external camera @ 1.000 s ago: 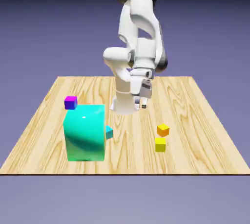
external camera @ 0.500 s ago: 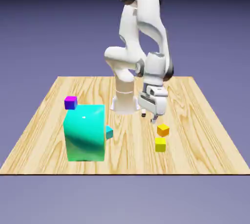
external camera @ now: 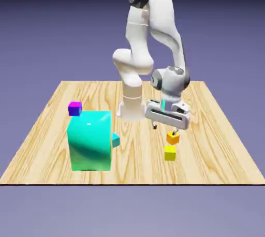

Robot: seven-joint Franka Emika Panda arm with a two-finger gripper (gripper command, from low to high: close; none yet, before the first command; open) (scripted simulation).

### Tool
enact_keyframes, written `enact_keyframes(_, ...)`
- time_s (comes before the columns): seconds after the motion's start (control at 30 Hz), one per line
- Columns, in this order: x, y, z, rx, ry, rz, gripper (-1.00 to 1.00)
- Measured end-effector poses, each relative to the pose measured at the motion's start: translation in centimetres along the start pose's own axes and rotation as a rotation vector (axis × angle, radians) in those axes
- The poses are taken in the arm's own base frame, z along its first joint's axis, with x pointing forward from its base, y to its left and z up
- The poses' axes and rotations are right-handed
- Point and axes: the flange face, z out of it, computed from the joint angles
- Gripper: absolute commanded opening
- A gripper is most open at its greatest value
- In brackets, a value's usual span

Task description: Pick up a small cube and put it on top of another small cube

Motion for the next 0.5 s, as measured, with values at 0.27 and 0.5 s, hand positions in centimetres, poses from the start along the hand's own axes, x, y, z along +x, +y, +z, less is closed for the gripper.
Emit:
enact_keyframes(0.27,3.4,-1.0,1.4,0.065,0.069,-0.410,0.00)
enact_keyframes(0.5,6.5,-2.0,2.0,0.089,0.147,-0.769,0.00)
